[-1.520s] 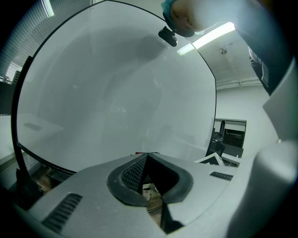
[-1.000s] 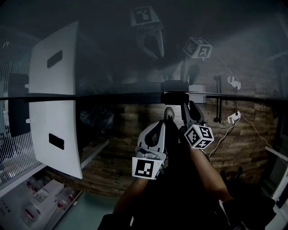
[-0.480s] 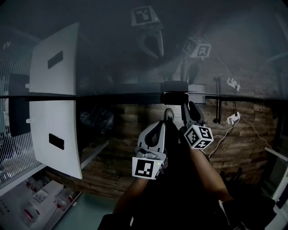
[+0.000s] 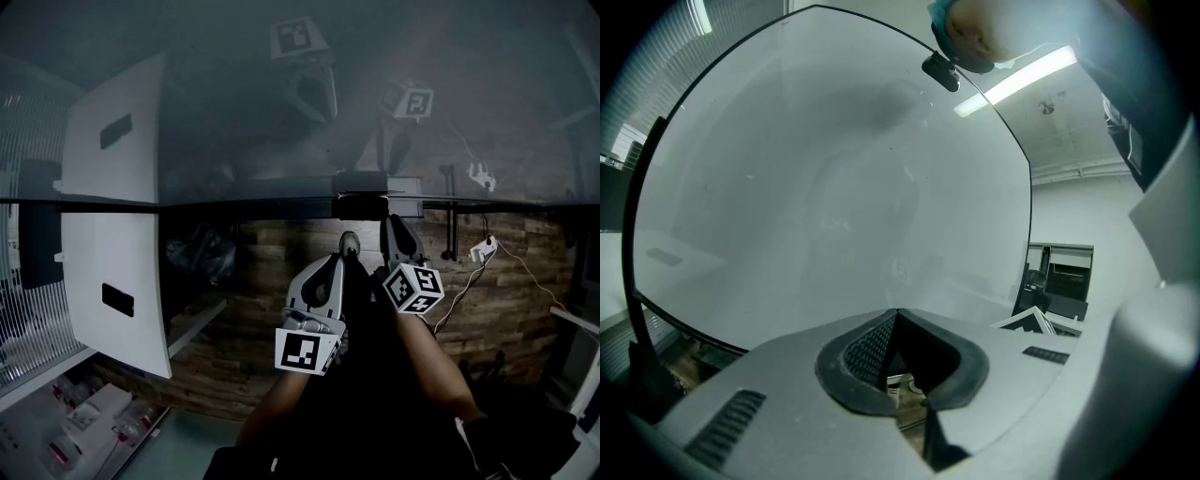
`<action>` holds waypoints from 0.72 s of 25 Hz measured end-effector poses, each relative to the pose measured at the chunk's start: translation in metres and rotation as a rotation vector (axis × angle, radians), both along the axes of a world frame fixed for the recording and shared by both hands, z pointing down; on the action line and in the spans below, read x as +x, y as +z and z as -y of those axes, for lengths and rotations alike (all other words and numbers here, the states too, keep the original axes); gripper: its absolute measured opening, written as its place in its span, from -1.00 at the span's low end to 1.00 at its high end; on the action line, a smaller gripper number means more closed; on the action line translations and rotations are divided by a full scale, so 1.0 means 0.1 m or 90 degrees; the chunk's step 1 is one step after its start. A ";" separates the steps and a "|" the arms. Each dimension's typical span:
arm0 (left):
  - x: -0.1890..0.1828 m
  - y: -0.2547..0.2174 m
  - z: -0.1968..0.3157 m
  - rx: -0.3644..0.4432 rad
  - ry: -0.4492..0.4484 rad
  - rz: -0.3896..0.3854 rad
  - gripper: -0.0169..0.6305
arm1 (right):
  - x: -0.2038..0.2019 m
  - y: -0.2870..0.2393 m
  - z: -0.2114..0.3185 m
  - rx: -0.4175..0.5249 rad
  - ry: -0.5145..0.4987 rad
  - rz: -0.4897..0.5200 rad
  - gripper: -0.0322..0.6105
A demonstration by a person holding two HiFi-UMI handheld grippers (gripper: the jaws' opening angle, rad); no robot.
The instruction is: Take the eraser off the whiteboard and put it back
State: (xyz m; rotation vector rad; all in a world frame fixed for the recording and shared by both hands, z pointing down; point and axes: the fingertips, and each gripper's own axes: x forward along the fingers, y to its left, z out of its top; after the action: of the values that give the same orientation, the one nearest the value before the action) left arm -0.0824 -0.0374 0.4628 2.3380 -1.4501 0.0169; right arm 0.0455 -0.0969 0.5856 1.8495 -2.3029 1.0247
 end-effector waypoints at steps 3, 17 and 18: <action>-0.01 -0.02 0.00 0.023 0.009 0.017 -0.93 | 0.00 -0.04 -0.01 0.003 0.002 -0.001 -0.74; -0.20 -0.20 -0.12 0.060 0.000 0.015 -0.93 | -0.15 -0.29 -0.08 0.023 0.000 -0.004 -0.86; -0.21 -0.24 -0.12 0.061 -0.003 0.010 -0.93 | -0.15 -0.32 -0.09 0.026 0.000 -0.006 -0.86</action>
State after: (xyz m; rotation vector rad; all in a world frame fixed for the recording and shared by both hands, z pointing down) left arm -0.1034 -0.0254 0.4385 2.4155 -1.4951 -0.0367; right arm 0.0301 -0.0878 0.5533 1.8641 -2.3362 0.9733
